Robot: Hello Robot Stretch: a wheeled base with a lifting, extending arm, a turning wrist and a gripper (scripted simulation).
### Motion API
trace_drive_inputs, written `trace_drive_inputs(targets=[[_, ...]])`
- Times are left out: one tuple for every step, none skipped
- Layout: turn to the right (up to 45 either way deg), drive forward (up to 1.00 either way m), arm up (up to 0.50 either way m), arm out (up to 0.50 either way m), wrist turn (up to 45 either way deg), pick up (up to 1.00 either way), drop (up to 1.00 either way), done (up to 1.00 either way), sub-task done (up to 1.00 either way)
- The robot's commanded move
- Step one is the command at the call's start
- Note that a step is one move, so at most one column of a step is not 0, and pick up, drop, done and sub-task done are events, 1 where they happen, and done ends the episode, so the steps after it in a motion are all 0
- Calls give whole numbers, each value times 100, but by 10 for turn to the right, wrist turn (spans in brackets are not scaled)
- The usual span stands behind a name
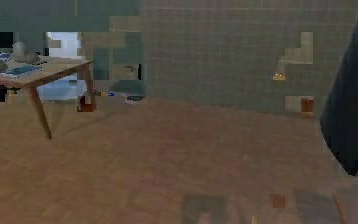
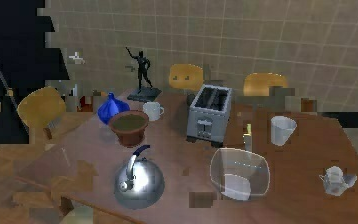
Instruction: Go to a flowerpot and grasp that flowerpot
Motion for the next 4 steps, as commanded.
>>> trace_drive_inputs(targets=[[-120, 0, 0, 0, 0, 0, 0, 0, 0], [0, 0, 50, 0, 0, 0, 0, 0, 0], [0, 0, 38, 0, 0, 0, 0, 0, 0], [0, 0, 0, 48, 0, 0, 0, 0, 0]])
